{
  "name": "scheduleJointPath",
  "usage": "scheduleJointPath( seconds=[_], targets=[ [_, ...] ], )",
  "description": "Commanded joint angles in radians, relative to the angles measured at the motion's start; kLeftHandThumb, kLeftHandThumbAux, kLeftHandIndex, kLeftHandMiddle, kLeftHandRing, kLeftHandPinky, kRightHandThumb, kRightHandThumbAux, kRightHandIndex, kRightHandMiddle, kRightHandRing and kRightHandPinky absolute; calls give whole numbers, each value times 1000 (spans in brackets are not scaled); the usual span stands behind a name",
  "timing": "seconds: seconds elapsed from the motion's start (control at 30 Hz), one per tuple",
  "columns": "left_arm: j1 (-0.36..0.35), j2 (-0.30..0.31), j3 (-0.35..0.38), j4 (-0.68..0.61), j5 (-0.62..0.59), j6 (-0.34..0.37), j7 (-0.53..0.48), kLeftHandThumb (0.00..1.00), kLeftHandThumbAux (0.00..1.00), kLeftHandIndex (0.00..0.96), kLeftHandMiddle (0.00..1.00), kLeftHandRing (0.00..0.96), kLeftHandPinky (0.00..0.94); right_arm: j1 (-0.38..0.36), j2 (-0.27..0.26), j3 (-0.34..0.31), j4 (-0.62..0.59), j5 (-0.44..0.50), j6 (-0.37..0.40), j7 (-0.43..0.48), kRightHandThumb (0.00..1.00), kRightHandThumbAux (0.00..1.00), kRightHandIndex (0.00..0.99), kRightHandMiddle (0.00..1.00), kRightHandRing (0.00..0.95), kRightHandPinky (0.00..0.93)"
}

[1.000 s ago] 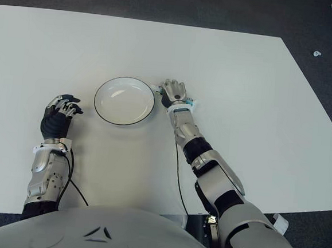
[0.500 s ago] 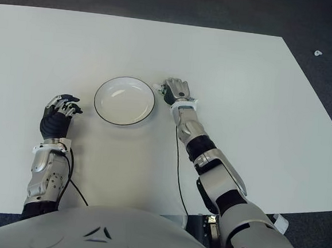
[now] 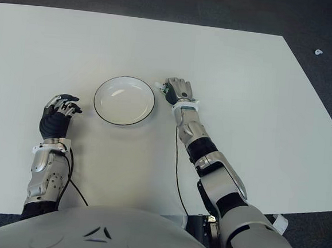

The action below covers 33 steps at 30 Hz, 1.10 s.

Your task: Put the toothpaste on the table into the plate.

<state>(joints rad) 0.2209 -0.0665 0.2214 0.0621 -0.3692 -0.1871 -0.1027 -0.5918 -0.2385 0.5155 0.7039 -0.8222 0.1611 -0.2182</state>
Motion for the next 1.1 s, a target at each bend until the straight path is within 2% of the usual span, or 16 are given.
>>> scheduleJointPath(
  seconds=[0.03, 0.3, 0.87, 1.1],
  targets=[
    [42, -16, 4, 42, 9, 43, 20, 841, 674, 436, 472, 574, 536, 69, -10, -9, 15, 26, 10, 13, 847, 682, 394, 546, 846, 859],
    [38, -18, 5, 46, 1, 43, 16, 840, 675, 431, 475, 574, 539, 82, -11, -42, -51, 34, 23, -23, 845, 681, 394, 541, 834, 845],
    [35, -20, -1, 45, 23, 38, 25, 840, 675, 430, 475, 568, 534, 111, -35, -115, -229, 54, -43, -138, 847, 680, 396, 539, 825, 838],
    [31, -22, 1, 55, 14, 26, 15, 840, 674, 434, 473, 567, 533, 138, -40, -131, -370, 57, -64, -127, 847, 681, 395, 537, 828, 833]
  ],
)
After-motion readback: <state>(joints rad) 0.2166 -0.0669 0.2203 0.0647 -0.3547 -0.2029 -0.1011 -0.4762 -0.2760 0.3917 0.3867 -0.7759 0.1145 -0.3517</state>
